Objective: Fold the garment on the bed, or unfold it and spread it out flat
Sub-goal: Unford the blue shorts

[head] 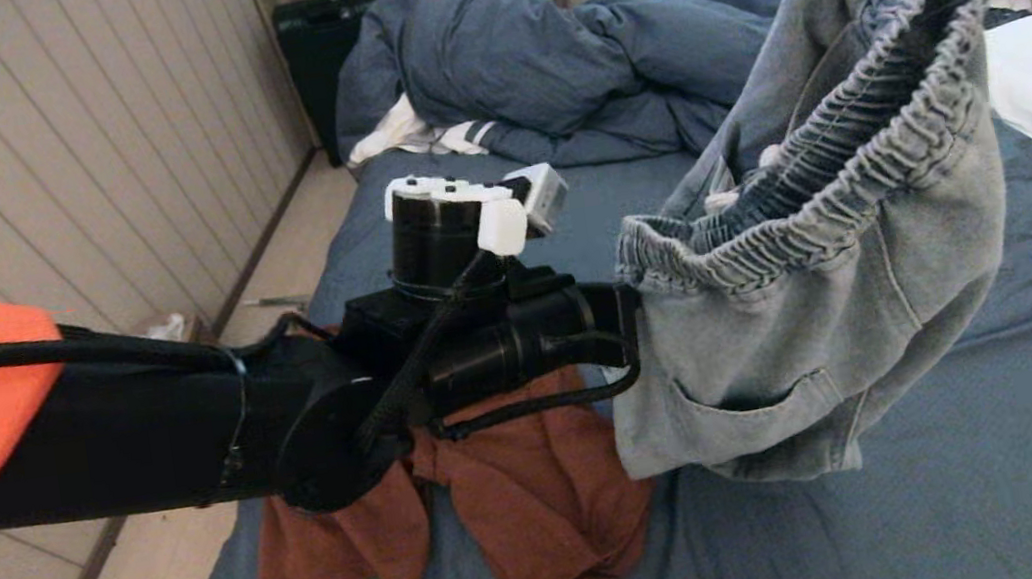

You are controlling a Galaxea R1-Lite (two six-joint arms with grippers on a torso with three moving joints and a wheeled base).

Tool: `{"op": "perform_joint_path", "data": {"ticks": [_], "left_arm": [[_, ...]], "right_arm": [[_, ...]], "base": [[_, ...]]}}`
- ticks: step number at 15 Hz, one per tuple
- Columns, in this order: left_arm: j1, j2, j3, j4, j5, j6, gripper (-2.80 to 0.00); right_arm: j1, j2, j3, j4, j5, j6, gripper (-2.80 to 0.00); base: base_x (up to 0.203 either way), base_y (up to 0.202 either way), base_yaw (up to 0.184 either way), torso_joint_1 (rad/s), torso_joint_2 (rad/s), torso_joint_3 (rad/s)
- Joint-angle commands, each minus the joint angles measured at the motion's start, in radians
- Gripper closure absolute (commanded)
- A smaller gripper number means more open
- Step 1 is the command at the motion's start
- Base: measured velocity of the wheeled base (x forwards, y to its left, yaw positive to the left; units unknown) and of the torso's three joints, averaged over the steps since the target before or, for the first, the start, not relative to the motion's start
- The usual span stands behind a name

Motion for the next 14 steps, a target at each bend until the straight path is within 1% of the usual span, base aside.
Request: {"op": "perform_joint_path", "data": {"ticks": [1, 5, 7, 9, 12, 14], "left_arm": [[0.000, -0.124, 0.020, 0.018, -0.001, -0.002, 0.00], [0.000, -0.288, 0.059, 0.078, -0.001, -0.004, 0.00], [-0.007, -0.379, 0.058, 0.154, 0.000, -0.004, 0.00], [-0.029, -0.463, 0.046, 0.244, 0.009, -0.004, 0.00], [-0.045, -0.537, 0.014, 0.340, 0.016, -0.003, 0.00], [-0.046, -0.556, 0.004, 0.364, 0.016, -0.002, 0.00]], "right_arm": [[-0.039, -0.011, 0.004, 0.007, -0.003, 0.001, 0.00], [-0.039, -0.024, -0.002, 0.012, -0.004, -0.005, 0.00], [-0.033, -0.047, -0.011, 0.042, -0.004, -0.010, 0.00], [-0.028, -0.077, -0.019, 0.058, -0.003, -0.011, 0.00], [-0.024, -0.114, -0.026, 0.060, -0.003, -0.012, 0.00], [-0.022, -0.138, -0.028, 0.063, -0.002, -0.016, 0.00]], "base": [[0.000, 0.000, 0.000, 0.000, 0.00, 0.000], [0.000, 0.000, 0.000, 0.000, 0.00, 0.000], [0.000, 0.000, 0.000, 0.000, 0.00, 0.000], [0.000, 0.000, 0.000, 0.000, 0.00, 0.000], [0.000, 0.000, 0.000, 0.000, 0.00, 0.000], [0.000, 0.000, 0.000, 0.000, 0.00, 0.000]]}}
